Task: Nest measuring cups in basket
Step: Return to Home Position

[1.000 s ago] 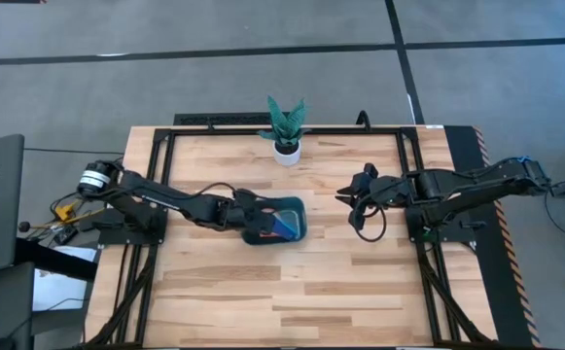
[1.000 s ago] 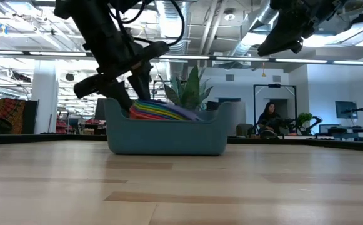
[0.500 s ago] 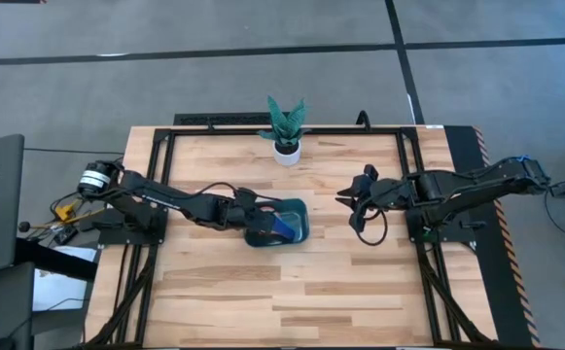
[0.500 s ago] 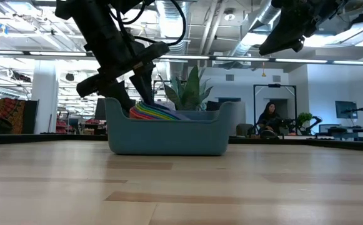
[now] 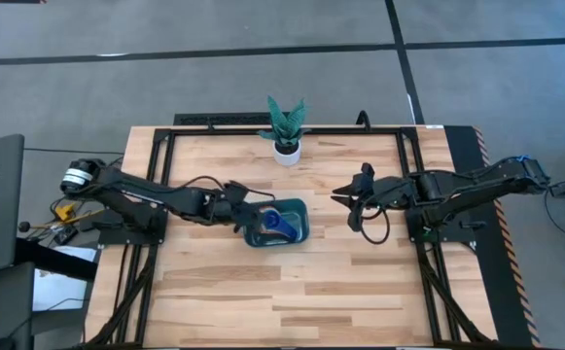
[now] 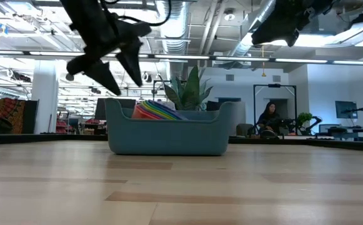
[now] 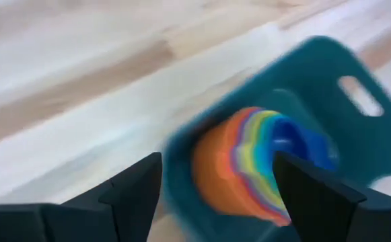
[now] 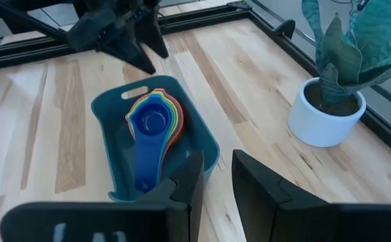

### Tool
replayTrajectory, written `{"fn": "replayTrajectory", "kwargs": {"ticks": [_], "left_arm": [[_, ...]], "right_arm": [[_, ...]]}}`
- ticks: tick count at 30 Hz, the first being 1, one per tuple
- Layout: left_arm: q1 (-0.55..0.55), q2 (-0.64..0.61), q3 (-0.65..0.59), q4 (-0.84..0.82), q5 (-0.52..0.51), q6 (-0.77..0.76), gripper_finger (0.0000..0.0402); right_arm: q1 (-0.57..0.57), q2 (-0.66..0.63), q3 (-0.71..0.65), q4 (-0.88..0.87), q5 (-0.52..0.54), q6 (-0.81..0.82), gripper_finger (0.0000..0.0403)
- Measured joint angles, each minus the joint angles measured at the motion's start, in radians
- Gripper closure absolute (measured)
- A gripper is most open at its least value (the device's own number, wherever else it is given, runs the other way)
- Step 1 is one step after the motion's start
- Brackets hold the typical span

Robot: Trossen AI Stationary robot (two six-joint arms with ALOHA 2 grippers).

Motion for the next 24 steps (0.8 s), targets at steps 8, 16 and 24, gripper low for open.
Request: {"fn": "replayTrajectory", "kwargs": {"ticks": [8, 16, 24], "left_arm": [[-0.053, -0.107, 0.0, -0.177, -0.1, 0.016, 0.0138], [-0.26, -0.131, 0.0, -0.121, -0.448, 0.196, 0.0161], [-0.381, -0.148, -0.079, -0.075, -0.61, 0.486, 0.0245]], "right_arm": [[0.006, 0.0, -0.001, 0.032, 0.001, -0.01, 0.03], [0.119, 0.055, -0.251, 0.81, -0.01, -0.226, 0.03], [0.114, 0.0, -0.406, 1.069, -0.085, -0.31, 0.0316]]}}
